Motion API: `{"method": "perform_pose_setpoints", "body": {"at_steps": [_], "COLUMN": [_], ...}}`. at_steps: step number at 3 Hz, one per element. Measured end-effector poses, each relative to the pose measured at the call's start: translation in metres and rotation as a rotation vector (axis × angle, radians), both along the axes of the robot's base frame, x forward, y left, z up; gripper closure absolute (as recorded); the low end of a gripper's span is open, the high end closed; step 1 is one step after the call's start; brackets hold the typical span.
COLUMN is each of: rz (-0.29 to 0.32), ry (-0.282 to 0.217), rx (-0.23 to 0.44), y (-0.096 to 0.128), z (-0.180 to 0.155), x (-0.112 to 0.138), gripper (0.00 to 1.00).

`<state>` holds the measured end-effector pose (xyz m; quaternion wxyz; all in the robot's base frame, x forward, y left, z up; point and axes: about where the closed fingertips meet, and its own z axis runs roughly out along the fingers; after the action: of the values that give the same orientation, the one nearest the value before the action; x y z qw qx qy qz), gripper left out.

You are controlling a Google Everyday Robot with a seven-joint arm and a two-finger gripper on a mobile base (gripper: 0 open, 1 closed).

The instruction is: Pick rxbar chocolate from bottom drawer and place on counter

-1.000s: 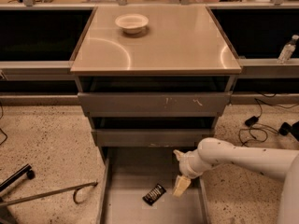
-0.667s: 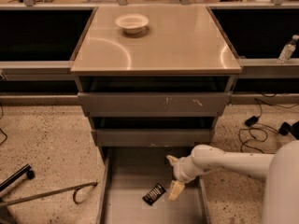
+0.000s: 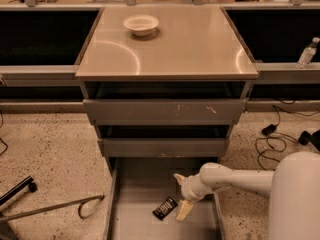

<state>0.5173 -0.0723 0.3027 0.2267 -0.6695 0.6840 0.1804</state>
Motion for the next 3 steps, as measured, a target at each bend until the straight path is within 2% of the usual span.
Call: {"method": "perform_pose_setpoints", "body": {"at_steps": [1, 2, 3], "rz": [0.014, 0.053, 0.023], "ry": [0.033, 0.073, 0.108], "rx": [0.021, 0.045, 0.050], "y": [0.009, 0.030, 0.035], "z": [-0.038, -0.106, -0.184], "x": [0.005, 0.014, 0.039], "gripper": [0.00, 0.00, 0.00]}}
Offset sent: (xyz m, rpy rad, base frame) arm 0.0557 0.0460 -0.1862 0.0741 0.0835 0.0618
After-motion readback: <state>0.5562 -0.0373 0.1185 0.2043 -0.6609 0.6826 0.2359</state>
